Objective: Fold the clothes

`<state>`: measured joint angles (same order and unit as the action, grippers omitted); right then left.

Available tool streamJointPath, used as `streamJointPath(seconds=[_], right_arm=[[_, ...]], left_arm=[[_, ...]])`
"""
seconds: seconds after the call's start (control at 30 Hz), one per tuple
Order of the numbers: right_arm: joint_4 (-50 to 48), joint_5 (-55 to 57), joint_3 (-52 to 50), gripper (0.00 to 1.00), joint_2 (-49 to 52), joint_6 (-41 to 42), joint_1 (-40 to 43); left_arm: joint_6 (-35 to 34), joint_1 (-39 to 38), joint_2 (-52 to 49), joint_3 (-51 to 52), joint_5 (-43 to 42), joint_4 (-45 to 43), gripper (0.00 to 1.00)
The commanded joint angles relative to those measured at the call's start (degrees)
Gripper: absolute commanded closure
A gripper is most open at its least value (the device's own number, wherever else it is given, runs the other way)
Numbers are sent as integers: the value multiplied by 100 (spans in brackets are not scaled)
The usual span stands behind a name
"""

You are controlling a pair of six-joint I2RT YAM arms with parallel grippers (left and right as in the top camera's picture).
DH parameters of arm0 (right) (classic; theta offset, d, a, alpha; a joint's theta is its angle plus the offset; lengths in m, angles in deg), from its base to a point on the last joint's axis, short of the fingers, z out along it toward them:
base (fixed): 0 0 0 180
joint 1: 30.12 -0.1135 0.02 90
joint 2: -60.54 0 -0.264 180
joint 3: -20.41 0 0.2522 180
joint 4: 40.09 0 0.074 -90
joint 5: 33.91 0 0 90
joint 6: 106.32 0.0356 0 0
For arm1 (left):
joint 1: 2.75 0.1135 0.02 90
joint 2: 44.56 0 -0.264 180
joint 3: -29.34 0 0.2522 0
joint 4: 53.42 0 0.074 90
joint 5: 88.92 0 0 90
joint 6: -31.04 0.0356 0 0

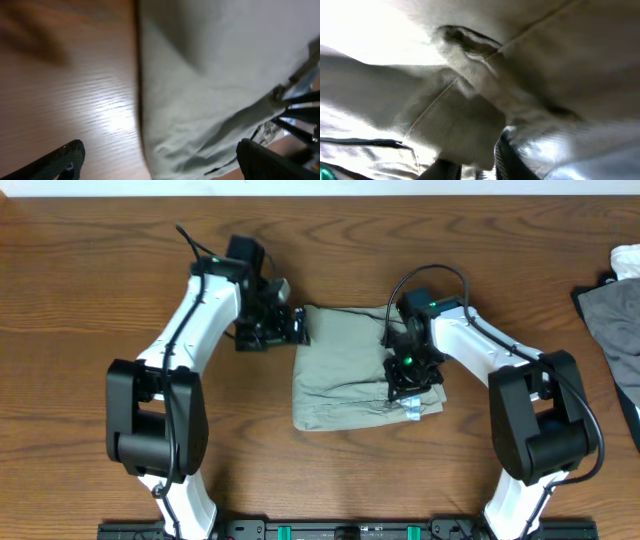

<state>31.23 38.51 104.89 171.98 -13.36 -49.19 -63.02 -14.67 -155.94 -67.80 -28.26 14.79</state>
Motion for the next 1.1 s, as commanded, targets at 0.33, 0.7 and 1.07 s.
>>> streamJointPath(seconds=[0.33,0.7,1.07], right_arm=[[-693,321,162,71,-1784,175,70],[-999,321,162,71,-2063,428,68],[-999,326,160,67,-2057,428,70]], left_arm=[[-533,-275,-190,789,-1353,-815,4],[-1727,-717,-885,826,-815,-1526,29],[-1370,-417,-754,824,-892,-953,28]])
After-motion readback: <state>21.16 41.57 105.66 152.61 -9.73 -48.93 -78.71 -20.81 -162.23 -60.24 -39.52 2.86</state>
